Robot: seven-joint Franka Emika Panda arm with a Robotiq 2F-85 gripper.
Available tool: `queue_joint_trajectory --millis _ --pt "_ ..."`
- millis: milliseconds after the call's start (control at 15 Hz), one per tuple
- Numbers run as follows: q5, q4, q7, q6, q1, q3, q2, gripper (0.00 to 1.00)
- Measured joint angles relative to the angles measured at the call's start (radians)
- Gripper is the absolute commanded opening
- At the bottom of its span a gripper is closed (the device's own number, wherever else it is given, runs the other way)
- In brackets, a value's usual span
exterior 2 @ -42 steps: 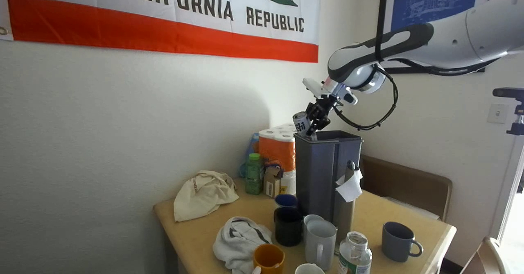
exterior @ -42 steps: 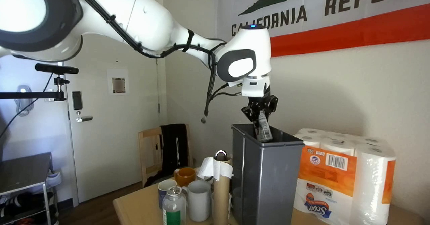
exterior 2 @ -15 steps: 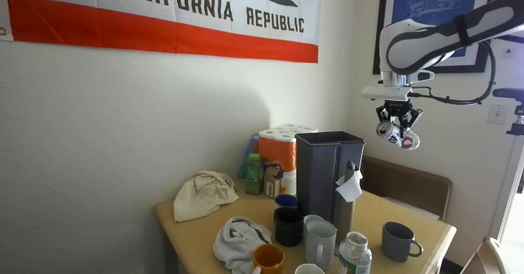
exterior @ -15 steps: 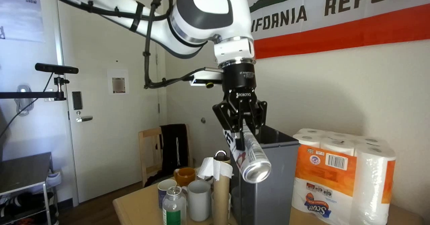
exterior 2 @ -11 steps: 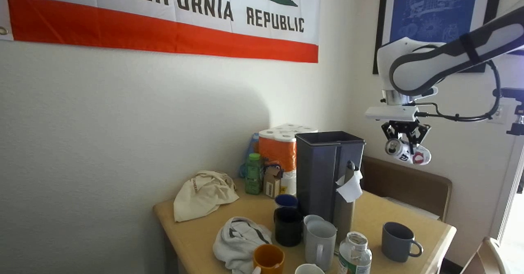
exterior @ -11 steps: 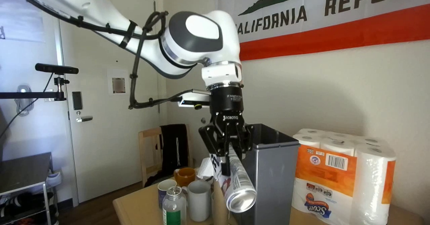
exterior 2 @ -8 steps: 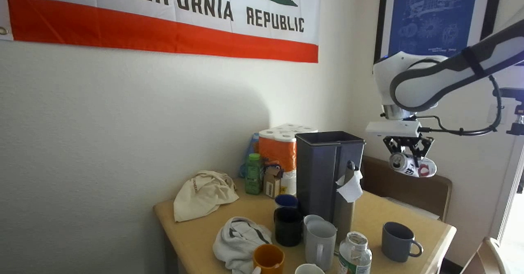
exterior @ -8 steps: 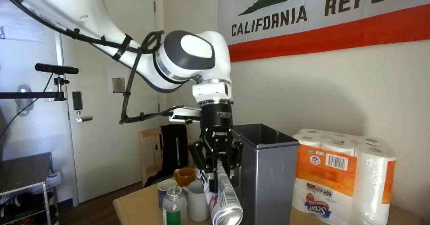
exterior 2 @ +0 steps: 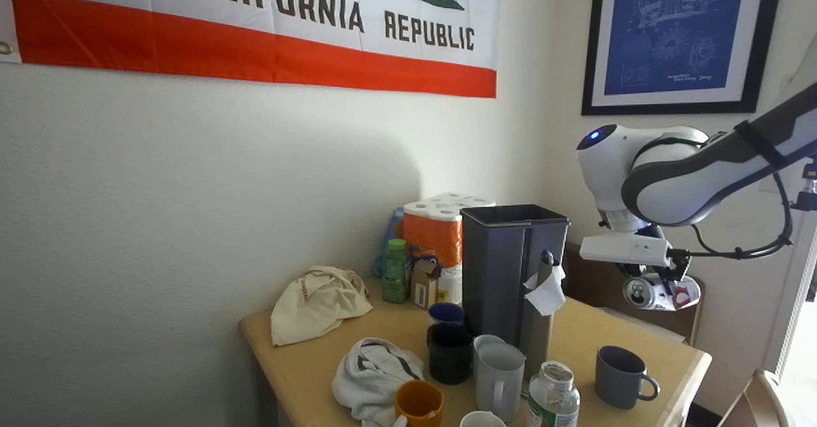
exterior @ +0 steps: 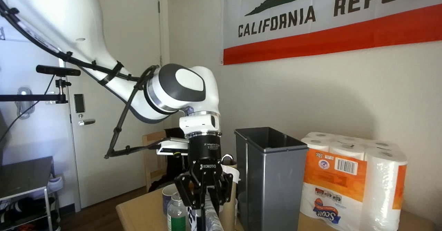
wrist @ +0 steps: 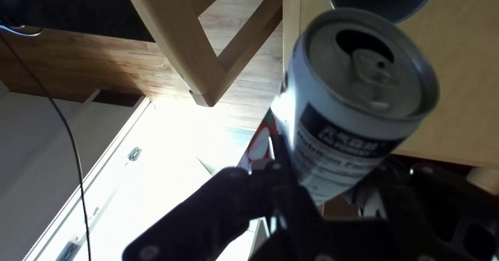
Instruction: Take the white can out of the grey bin, pour the contents in the can into the grey mug, place the can back in the bin
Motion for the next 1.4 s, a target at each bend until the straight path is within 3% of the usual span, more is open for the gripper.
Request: queue_joint_trajectory --millis 667,1400 --pt "-0.3 -0.105 0.197 0.107 0.019 0.008 0.016 0.08" --pt "-0.599 -0.112 0.337 0.101 0.057 0.027 0.103 0.08"
